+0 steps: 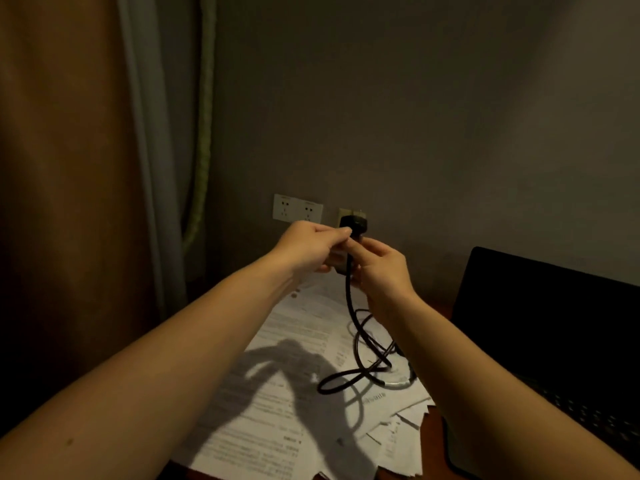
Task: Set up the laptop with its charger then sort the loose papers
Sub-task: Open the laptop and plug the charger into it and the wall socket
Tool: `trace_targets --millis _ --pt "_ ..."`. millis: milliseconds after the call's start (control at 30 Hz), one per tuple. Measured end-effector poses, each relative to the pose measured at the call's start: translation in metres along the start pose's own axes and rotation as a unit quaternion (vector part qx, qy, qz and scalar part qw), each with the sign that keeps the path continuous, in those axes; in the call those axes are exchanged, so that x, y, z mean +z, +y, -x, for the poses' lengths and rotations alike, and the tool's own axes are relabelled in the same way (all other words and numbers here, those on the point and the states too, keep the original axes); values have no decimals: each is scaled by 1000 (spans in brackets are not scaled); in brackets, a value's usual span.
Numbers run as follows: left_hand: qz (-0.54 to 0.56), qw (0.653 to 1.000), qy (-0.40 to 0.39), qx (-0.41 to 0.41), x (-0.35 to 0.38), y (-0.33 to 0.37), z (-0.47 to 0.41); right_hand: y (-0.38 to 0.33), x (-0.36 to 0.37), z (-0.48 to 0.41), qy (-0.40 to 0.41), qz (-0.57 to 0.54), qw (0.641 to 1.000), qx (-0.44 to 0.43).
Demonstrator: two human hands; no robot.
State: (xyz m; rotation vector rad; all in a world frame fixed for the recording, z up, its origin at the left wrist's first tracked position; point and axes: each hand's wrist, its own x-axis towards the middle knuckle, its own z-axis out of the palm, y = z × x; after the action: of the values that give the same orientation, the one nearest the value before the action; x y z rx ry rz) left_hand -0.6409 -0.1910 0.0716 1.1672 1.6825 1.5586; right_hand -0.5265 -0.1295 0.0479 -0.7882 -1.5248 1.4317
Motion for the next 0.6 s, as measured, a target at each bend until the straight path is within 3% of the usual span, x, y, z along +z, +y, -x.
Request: trace_targets --millis 167,267,600 --pt "28 999 31 -30 0 14 -37 -7 12 -41 7 78 995 -61" --pt "26 998 32 -53 -1 16 -67 -8 16 -75 -5 98 994 -55" --pt "28 990 92 -101 -1 -35 -184 39 40 -203 -5 -70 988 139"
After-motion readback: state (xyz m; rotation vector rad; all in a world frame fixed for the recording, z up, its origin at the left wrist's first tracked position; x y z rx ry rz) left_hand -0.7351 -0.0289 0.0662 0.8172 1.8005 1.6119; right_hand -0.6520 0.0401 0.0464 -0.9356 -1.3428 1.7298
